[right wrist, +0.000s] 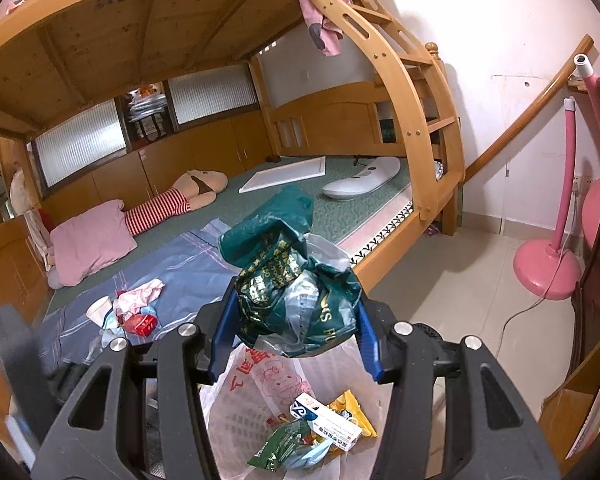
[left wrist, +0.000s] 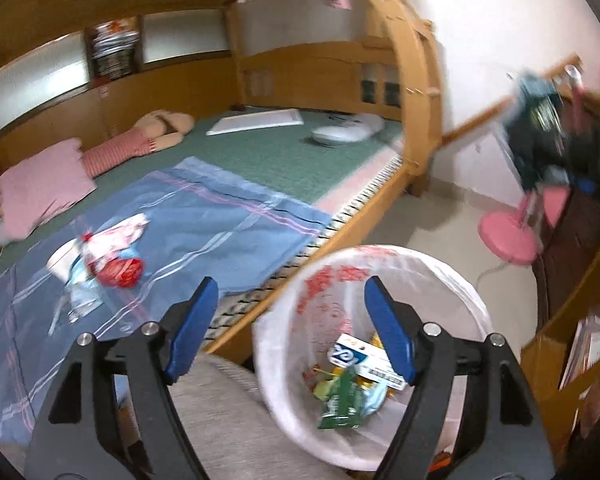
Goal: Collect trash
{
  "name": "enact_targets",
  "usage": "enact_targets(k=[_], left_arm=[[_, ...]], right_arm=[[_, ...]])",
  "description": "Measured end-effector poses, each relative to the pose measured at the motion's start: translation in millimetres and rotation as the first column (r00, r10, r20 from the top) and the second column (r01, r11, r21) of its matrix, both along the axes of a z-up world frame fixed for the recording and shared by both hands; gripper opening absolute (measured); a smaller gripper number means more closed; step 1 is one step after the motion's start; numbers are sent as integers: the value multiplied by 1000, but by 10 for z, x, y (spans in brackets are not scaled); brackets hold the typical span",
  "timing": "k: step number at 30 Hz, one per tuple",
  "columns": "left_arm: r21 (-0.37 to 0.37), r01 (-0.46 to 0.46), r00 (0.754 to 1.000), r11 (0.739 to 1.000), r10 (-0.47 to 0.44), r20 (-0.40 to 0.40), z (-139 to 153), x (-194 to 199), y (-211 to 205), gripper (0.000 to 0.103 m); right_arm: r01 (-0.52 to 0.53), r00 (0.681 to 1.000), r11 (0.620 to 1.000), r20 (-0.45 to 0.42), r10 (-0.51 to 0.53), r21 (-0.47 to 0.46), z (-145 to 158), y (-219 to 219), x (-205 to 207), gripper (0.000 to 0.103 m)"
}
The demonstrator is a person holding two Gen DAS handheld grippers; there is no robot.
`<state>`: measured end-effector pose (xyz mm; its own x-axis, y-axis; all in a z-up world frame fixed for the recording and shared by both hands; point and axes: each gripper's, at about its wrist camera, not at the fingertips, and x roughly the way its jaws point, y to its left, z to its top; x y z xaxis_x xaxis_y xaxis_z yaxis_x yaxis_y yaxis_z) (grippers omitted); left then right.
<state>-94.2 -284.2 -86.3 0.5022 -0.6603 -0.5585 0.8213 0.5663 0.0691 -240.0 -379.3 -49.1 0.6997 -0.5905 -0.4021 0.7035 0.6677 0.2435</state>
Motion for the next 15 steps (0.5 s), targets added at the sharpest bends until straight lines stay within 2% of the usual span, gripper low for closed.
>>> enact_targets(k=[8,15], left_arm=[[-101,-161,987,982,162,-5,283,330,614,79],[-151,-236,971,960,238,-2,423,451,904,80]], right_arm=[[-47,996,998,-74,51,48,-220,14,235,52],[-75,983,993,-163,89,90,-466,43,435,53]])
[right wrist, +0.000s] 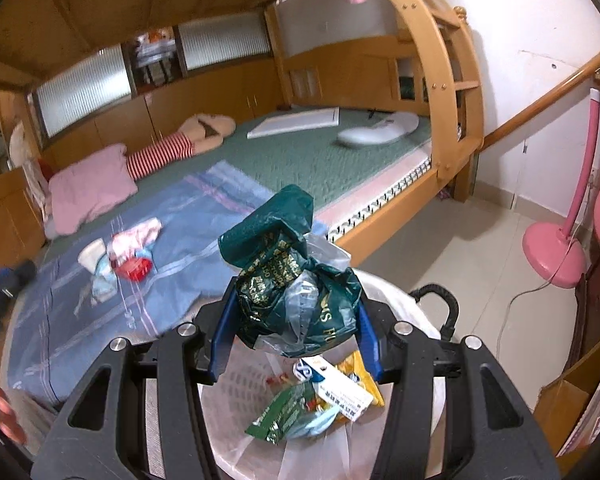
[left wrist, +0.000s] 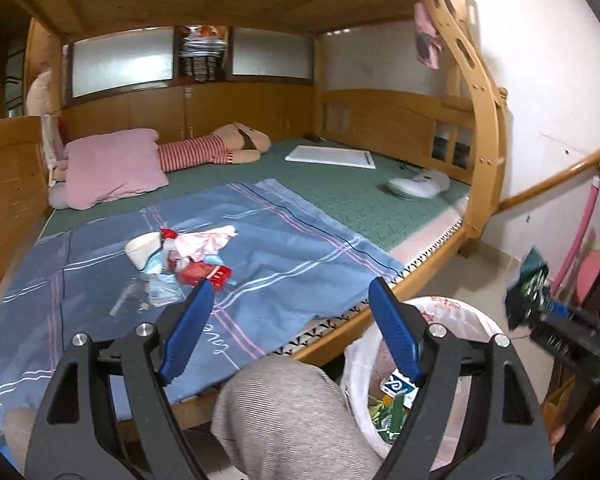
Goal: Collect trash
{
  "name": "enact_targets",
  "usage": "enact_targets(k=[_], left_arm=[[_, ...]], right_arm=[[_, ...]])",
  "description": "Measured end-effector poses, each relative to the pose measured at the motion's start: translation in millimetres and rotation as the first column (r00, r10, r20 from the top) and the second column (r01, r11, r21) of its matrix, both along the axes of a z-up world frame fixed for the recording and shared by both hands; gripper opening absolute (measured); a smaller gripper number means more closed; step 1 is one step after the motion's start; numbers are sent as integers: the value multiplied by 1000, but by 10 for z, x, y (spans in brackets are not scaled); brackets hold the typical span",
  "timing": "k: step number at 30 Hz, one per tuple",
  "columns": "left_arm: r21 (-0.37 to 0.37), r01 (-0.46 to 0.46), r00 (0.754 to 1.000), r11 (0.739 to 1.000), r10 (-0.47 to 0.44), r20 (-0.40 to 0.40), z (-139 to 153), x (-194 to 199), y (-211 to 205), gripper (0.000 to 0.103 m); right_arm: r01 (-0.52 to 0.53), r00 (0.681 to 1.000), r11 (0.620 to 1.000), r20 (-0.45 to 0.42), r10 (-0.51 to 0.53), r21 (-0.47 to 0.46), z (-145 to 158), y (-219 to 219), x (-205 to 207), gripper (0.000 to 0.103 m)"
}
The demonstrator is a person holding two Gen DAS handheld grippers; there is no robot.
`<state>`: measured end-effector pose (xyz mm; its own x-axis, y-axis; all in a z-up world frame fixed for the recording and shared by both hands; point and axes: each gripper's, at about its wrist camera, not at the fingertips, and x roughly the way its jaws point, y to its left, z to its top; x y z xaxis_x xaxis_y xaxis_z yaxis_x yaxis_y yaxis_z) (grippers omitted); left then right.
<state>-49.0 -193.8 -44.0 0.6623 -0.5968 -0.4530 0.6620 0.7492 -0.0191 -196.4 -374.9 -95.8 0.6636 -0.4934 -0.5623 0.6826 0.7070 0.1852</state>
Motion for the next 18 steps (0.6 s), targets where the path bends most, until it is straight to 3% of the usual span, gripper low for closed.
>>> enact_targets(k=[5,18], left_arm=[[-16,-39,999,999,39,-6,29,76,141,80],[-29,-78,997,997,78,-5,64,141,247,80]], right_arm=[[-4,998,1000,-63,5,11,-109,10,81,58],[6,998,1000,-62,-4,24,-142,-24,46,76]])
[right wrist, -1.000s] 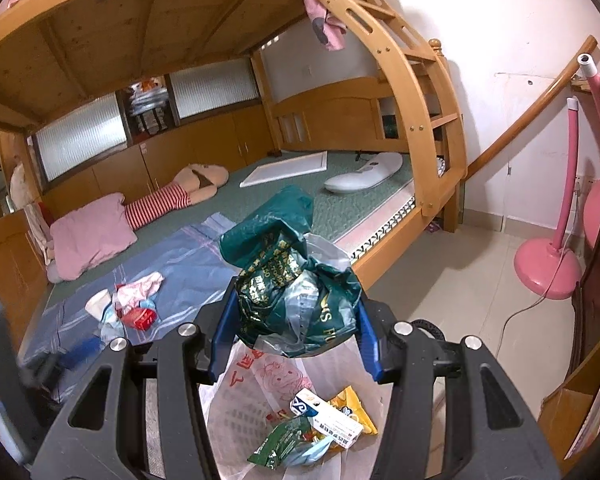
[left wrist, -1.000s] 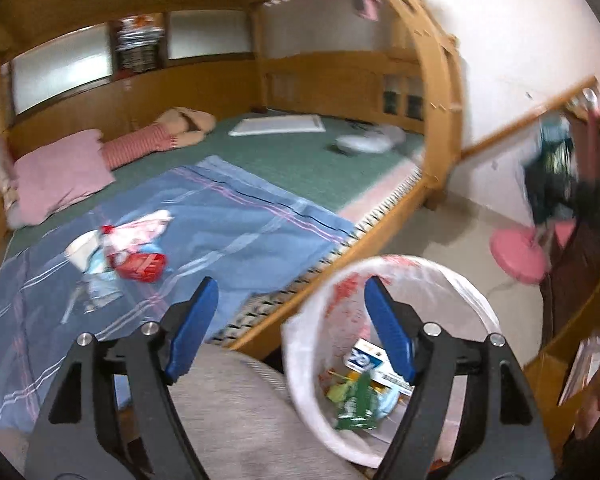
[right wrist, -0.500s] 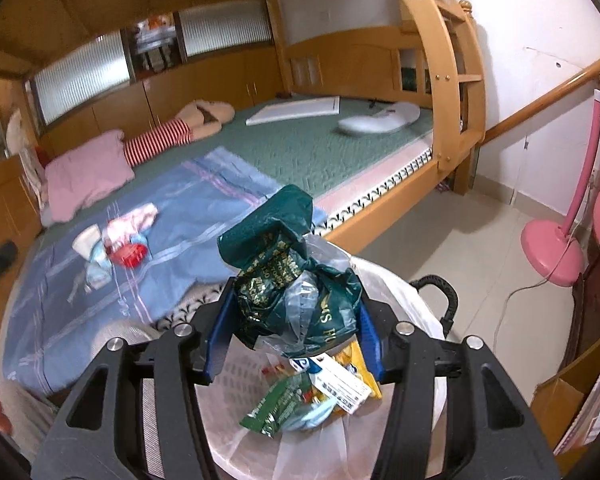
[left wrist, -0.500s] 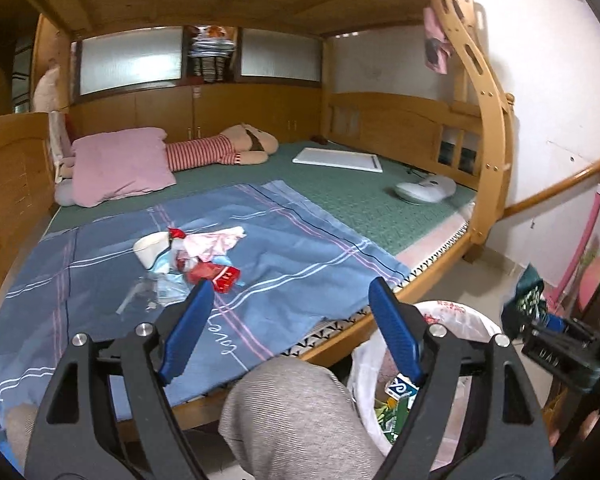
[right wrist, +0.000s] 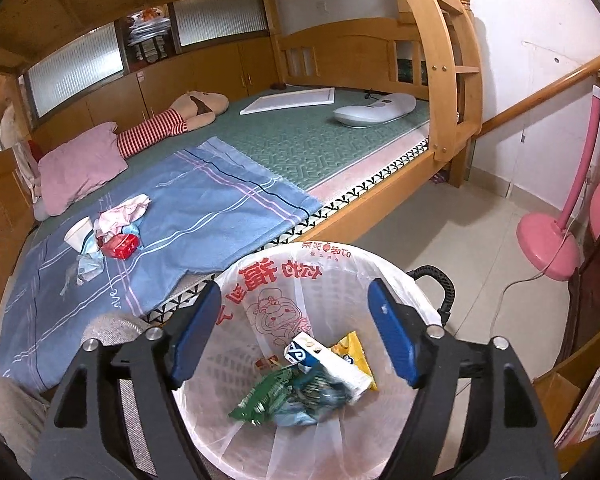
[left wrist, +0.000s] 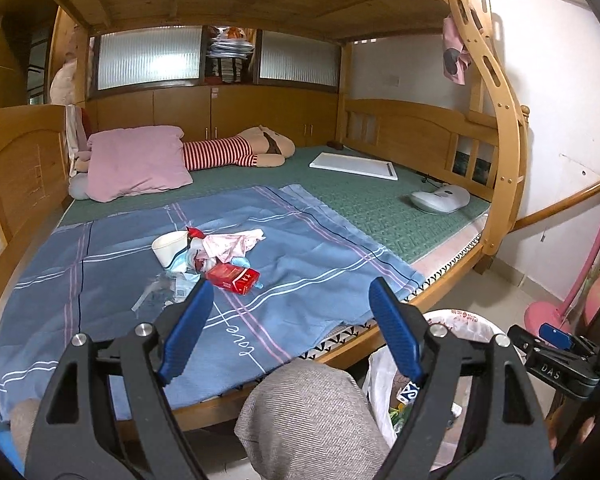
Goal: Collect trash
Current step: 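Move the right gripper to the red FILTER KINGS box and grasp it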
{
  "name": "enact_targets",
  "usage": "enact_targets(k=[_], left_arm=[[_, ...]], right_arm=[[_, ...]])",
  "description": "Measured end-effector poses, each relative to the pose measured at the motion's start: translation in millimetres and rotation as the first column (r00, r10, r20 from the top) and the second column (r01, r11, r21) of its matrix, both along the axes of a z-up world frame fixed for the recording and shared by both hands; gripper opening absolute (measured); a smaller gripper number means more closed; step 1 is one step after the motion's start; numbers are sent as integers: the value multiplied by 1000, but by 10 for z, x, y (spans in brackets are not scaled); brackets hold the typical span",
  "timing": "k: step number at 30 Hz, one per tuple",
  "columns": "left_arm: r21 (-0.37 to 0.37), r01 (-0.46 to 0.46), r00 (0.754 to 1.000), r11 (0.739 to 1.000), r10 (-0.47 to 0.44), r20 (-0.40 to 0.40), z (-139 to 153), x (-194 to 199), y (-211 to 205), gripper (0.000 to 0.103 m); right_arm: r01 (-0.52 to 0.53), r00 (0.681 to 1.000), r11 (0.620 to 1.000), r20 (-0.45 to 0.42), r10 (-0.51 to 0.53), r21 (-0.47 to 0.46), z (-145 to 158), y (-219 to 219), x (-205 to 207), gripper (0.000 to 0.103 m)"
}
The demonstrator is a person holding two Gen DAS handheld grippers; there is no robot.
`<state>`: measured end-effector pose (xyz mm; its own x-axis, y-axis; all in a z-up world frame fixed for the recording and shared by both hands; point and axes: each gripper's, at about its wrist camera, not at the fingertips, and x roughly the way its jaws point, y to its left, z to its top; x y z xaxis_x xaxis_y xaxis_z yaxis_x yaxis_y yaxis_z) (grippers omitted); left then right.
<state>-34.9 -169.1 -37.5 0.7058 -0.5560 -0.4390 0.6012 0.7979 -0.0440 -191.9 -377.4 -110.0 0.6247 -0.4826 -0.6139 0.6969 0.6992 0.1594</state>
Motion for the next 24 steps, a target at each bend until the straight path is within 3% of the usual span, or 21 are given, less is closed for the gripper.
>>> enact_targets(k=[9,11,14,20,24], left_arm=[[11,-43,999,999,43,-2,4,145,118,86],[22,-92,996,996,92,15,6,261,246,91],[10,-179,984,984,179,10,-16,505,555,98],[28,-369,928,929,370,-46,-250,1029,1187,98],[58,-439,892,897,443,-89,-442,1301,1481,98]], right_arm=[[-48,998,999,32,48,8,87,64,82,77],[-90,994,996,58,90,6,147,103,156,88],[-196,978,980,62,197,-12,235,203,473,91],[-453,891,891,-19,454,27,188,461,1578,91],[-586,796,805,-120,594,94,-54,619,2461,91]])
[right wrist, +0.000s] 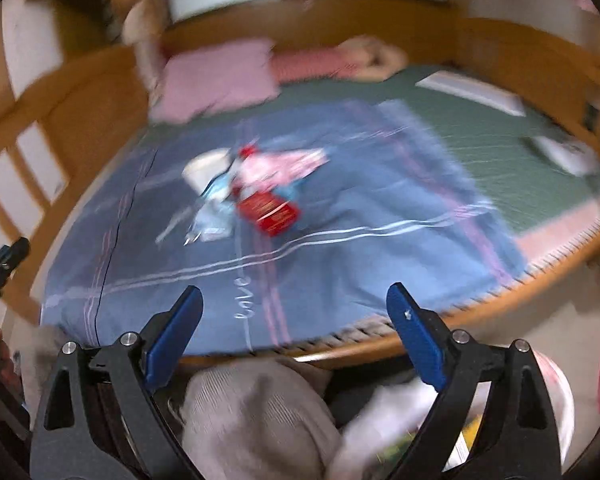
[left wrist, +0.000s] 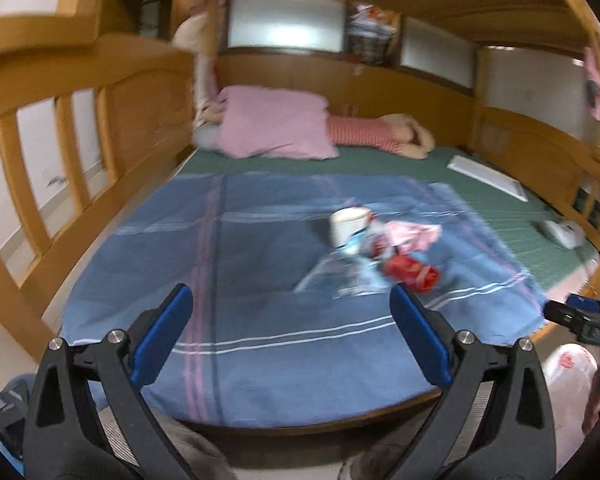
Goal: Collect trash
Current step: 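Move the right gripper to the red FILTER KINGS box and grasp it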
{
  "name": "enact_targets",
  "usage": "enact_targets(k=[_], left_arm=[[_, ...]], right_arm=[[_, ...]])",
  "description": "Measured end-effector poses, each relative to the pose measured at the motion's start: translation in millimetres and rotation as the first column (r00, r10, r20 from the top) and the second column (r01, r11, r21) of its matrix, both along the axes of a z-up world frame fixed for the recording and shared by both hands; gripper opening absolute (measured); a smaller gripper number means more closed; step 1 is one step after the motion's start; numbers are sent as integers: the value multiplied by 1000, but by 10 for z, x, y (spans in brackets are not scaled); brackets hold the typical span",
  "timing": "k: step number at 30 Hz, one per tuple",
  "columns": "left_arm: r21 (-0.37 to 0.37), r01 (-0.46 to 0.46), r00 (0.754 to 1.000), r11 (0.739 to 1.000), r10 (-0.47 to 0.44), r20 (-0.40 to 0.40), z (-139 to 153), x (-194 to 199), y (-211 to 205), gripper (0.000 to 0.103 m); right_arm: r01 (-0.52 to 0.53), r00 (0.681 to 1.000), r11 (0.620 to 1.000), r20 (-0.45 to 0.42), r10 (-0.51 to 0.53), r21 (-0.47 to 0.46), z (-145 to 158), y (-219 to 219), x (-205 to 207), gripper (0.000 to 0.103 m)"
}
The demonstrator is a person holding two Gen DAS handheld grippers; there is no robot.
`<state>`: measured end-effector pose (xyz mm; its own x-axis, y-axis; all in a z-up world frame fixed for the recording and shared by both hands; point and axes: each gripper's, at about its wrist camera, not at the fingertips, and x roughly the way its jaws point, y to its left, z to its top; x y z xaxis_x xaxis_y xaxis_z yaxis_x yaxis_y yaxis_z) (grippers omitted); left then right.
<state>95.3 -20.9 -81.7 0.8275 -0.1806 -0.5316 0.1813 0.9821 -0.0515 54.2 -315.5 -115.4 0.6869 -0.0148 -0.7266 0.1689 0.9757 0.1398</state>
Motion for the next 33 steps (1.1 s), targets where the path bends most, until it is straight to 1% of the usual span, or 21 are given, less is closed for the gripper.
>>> enact_targets(k=[2,3,6,8,12,15,16,17,19,20,22,26,30,31,32,33], left_arm=[[-9,-30,999,1000,30,-21,-92,117,143,98],[-12,-39,999,999,39,-30,-121,157,180,98],[-25,-64,997,998,63,-51,-204,294,313,98],[-27,-72,996,997,71,-62,-254,391,372,98],[-14,-94,992,995,93,-90,-348,586,408,98],[-2,-103,989,995,102,-108,-438,693,424,98],[5,-106,988,994,106,-116,-473,727,427,98],[8,-110,986,994,110,-124,-504,759,429,98],[6,-114,984,993,114,-138,-549,800,437,98],[4,-116,983,993,115,-143,-566,820,443,98],[4,-117,982,993,116,-150,-591,841,444,98],[7,-108,983,994,108,-146,-594,839,412,98],[15,-84,986,996,85,-143,-599,832,332,98],[16,-73,987,997,74,-145,-607,838,300,98],[22,-60,987,998,63,-147,-618,849,258,98],[27,-50,988,998,54,-147,-623,854,222,98]], right_arm=[[-62,996,998,-70,62,-1,-186,43,473,91],[-78,992,997,-96,77,-12,-277,71,676,91],[-131,982,991,-137,128,-13,-503,93,1133,91],[-148,976,989,-169,141,-29,-677,106,1467,91],[-182,963,981,-213,166,-59,-913,111,1957,91],[-195,949,979,-263,173,-63,-1093,143,2212,91],[-199,945,978,-274,176,-60,-1143,154,2261,88],[-203,941,977,-288,179,-57,-1184,165,2297,82],[-204,931,976,-322,171,-71,-1277,200,2373,73],[-198,931,976,-328,159,-89,-1301,208,2395,71],[-181,938,980,-313,149,-78,-1275,193,2404,68],[-151,944,988,-300,135,-29,-1205,148,2392,63],[-165,946,986,-278,167,32,-1068,180,2212,60],[-171,947,984,-269,177,44,-1022,198,2144,38],[-179,944,982,-270,188,59,-999,212,2095,25],[-181,938,979,-285,200,89,-999,219,2059,23]])
